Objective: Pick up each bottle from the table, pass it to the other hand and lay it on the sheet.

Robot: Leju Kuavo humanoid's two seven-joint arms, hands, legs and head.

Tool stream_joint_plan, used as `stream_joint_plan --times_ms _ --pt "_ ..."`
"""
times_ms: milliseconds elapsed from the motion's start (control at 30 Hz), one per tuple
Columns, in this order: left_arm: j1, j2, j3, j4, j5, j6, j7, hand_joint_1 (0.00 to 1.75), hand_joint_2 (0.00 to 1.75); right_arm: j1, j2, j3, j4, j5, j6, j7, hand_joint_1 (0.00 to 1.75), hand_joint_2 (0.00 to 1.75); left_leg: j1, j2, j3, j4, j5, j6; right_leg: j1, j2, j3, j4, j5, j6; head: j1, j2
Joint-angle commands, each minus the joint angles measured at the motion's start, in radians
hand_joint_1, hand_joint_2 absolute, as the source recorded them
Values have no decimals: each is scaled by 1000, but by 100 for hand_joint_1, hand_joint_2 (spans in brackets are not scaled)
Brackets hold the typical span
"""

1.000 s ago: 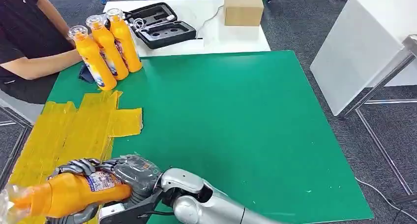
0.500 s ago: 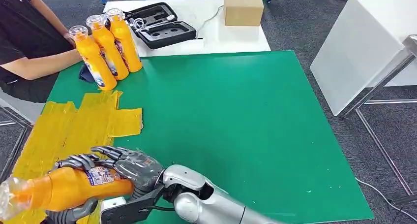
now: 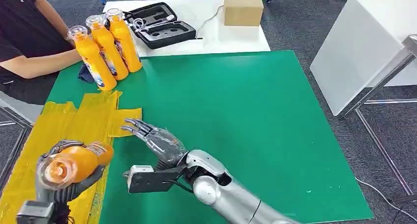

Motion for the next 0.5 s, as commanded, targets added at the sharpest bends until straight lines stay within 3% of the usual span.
stream_joint_plan --times_ms 33,167,200,233,500 --pt "-62 70 5 211 -343 302 32 175 175 -14 -110 -45 -91 -18 4 -2 0 0 0 -1 2 -2 1 0 0 -3 3 -2 0 0 0 0" --pt "-56 74 -7 229 -425 358 55 175 175 -13 -117 -49 -99 -23 4 -3 0 0 0 -1 3 -2 1 -1 1 -3 4 -2 0 0 0 0" --pt "-64 95 -61 337 -735 481 205 175 175 -20 -130 -50 -110 -37 10 -9 0 0 0 -1 3 -2 0 0 0 -3 5 -3 0 0 0 0" --pt "-66 100 -71 367 -798 513 238 175 175 -23 -133 -47 -112 -40 12 -10 0 0 0 -1 3 -2 0 0 0 -4 4 -2 -1 0 0 0" --pt "-58 123 -138 514 -919 517 304 175 175 -29 -138 -46 -114 -54 15 -9 0 0 0 0 2 -1 0 0 0 -2 2 -1 0 0 0 0"
